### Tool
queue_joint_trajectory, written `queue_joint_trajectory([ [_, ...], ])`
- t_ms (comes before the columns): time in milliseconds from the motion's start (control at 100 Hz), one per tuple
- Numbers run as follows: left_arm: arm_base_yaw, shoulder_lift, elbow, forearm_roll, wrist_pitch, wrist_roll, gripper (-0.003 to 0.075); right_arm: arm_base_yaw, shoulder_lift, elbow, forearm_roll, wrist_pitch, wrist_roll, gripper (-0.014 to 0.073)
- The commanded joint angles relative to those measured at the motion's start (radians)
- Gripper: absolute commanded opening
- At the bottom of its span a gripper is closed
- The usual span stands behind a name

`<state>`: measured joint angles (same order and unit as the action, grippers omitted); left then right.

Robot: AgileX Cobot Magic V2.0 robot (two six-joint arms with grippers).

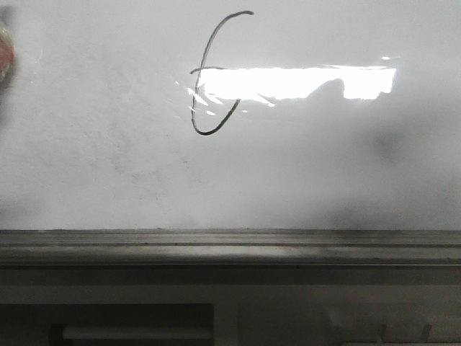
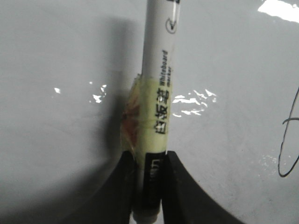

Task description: Write number 6 on whiteboard

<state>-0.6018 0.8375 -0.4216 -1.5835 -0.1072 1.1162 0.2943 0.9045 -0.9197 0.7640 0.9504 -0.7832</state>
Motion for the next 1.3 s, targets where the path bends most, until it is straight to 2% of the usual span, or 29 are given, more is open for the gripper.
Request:
queue_joint_trajectory([
  [0,-0.003,0.02,-0.036,0.022,-0.005,-0.003,-0.002,-0.007,-0.018,-0.007,0.042,-0.057,-0.012,0.0405],
  [320,-0.003,0.043,-0.047,0.036,-0.011,-0.003,0.0001,-0.007,-0.018,-0.001,0.042,-0.069,-0.012,0.0405],
  [440,-0.003,0.043,-0.047,0.038,-0.015,-0.003,0.013,-0.007,-0.018,-0.001,0.042,-0.079,-0.012,0.0405],
  [560,-0.003,0.043,-0.047,0.038,-0.024,-0.003,0.034,-0.007,-0.018,-0.001,0.042,-0.086,-0.012,0.0405],
  [630,-0.003,0.043,-0.047,0.038,-0.031,-0.003,0.043,-0.007,-0.018,-0.001,0.037,-0.093,-0.012,0.0405],
  [750,-0.003,0.015,-0.047,0.062,-0.039,0.001,0.0506,-0.007,-0.018,-0.001,0.025,-0.103,-0.012,0.0405],
  [980,-0.003,-0.12,-0.045,0.1,0.006,0.075,0.0508,-0.007,-0.072,0.001,0.004,-0.113,-0.01,0.0402],
  [1050,-0.003,-0.177,-0.045,0.1,0.039,0.112,0.0504,-0.007,-0.104,0.015,0.004,-0.142,-0.003,0.0367],
  [1120,-0.003,-0.233,-0.045,0.1,0.09,0.143,0.0487,-0.007,-0.143,0.04,0.004,-0.178,0.003,0.0283],
  [1210,-0.003,-0.295,-0.045,0.113,0.153,0.157,0.044,-0.007,-0.201,0.095,0.015,-0.248,0.003,0.0126],
  [1290,-0.003,-0.342,-0.045,0.165,0.211,0.157,0.0335,-0.007,-0.266,0.175,0.02,-0.335,0.003,-0.0044],
])
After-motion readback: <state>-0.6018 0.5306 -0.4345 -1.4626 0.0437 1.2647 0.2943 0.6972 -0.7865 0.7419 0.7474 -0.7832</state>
